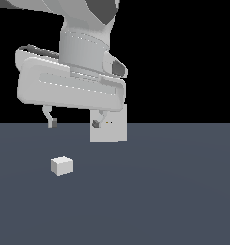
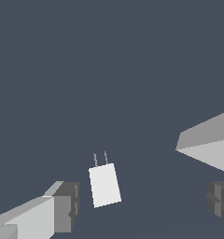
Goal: Plug the charger into the wall socket.
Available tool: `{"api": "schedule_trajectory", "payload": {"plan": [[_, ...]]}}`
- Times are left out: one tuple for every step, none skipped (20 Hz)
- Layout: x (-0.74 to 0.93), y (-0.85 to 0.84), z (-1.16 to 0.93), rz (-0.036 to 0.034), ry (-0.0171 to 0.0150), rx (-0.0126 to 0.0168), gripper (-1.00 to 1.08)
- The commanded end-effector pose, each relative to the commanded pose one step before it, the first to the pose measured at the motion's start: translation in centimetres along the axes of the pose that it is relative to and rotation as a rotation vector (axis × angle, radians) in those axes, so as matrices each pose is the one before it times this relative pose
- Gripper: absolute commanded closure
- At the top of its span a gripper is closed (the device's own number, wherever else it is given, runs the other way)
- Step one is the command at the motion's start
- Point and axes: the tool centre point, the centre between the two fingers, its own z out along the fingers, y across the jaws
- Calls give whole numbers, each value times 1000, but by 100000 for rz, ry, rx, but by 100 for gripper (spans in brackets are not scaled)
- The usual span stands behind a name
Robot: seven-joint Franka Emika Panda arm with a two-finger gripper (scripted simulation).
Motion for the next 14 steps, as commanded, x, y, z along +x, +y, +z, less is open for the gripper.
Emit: {"api": "schedule_trajectory", "payload": {"plan": [[-236, -616, 595, -4287, 2583, 1092, -92], [-85, -232, 231, -1587, 929, 439, -92], [-82, -224, 223, -1530, 896, 427, -92], [-78, -216, 215, -1471, 861, 414, -92], [-75, -206, 208, -1408, 822, 399, -92], [-73, -196, 200, -1344, 780, 384, -92], [-71, -186, 193, -1275, 734, 367, -92], [-69, -176, 184, -1206, 689, 350, -92], [-67, -164, 176, -1131, 640, 330, -92], [-64, -154, 165, -1058, 590, 310, -92], [-63, -139, 156, -972, 533, 287, -92], [-60, -127, 144, -888, 474, 264, -92], [-57, -112, 132, -791, 409, 237, -92], [-54, -96, 118, -683, 340, 206, -92]]}}
